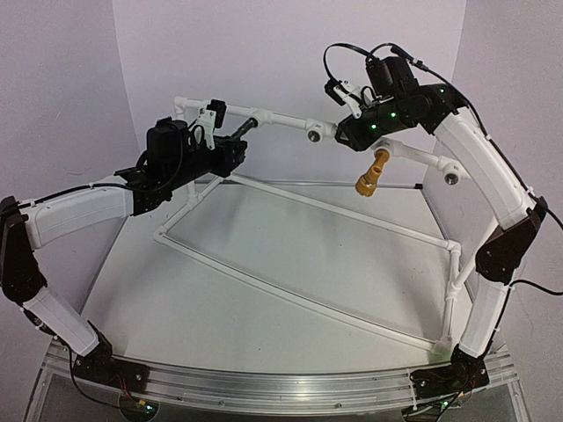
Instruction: Install the water faucets
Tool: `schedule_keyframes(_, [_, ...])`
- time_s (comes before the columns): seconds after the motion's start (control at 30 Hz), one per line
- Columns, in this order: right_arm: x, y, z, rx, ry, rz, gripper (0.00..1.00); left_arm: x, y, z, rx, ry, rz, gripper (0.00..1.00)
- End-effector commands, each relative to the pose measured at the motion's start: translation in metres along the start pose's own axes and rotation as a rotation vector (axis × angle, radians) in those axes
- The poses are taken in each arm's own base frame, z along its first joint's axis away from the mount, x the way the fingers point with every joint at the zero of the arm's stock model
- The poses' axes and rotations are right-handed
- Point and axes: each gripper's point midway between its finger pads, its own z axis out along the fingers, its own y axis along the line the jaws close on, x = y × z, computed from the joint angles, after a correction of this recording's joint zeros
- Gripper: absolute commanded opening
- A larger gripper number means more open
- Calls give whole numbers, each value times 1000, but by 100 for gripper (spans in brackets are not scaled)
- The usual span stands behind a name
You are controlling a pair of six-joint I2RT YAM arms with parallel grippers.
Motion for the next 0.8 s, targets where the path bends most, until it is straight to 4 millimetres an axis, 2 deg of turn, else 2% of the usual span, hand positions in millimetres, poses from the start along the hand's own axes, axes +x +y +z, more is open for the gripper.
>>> schedule_keyframes(0.0, [15,26,22,-89,62,-6,46,-49,-14,-3,36,-121,-2,0])
schedule_keyframes(0.2, [16,26,23,-86,64,-16,48,-49,-16,-3,39,-119,1,0])
schedule_keyframes(0.33, [17,28,23,-95,66,-24,45,-46,-12,1,16,-101,-17,0])
schedule_keyframes(0.47, [18,33,23,-114,69,-46,38,-44,-1,7,-30,-72,-61,0])
schedule_keyframes(0.6, [21,38,23,-127,74,-64,31,-49,-2,8,-20,-67,-79,0])
schedule_keyframes(0.77, [24,38,23,-130,84,-78,16,-57,2,7,-35,-88,-38,0])
